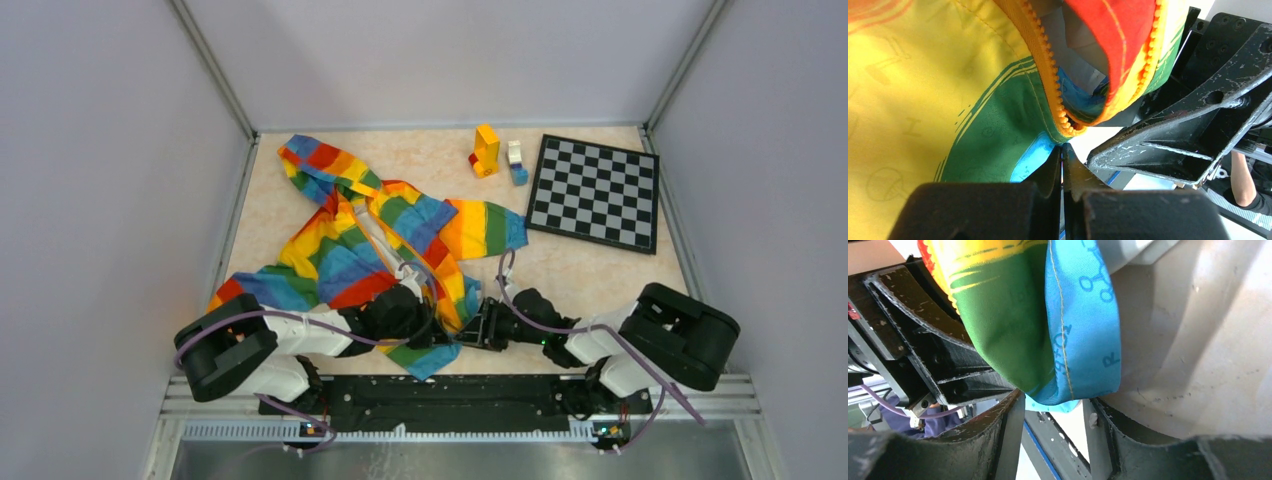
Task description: Zip up the jacket
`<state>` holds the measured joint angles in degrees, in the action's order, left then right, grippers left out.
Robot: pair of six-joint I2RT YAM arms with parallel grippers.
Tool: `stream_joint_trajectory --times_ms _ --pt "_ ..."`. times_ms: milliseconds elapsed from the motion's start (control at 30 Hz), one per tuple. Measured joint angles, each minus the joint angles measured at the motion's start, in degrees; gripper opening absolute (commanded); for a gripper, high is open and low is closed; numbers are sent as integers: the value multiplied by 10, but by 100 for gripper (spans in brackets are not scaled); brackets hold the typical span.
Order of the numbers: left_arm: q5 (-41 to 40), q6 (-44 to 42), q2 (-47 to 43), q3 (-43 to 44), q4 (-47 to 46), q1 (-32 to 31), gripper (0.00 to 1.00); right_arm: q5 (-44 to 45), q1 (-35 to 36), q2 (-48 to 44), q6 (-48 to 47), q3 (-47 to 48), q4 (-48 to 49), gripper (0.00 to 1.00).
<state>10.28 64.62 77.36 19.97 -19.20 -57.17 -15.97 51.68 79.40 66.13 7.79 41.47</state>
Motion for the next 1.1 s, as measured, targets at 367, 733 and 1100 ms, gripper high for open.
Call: stream_joint_trajectory --times_ms 367,733,1100 --pt "0 1 -5 -3 -2 0 0 -1 0 22 -18 -8 65 27" --pt "0 3 -11 -7 -3 1 0 -17 -1 18 -42 -15 108 23" --pt "0 3 -17 -7 -1 7 0 -49 -1 97 -45 -33 210 18"
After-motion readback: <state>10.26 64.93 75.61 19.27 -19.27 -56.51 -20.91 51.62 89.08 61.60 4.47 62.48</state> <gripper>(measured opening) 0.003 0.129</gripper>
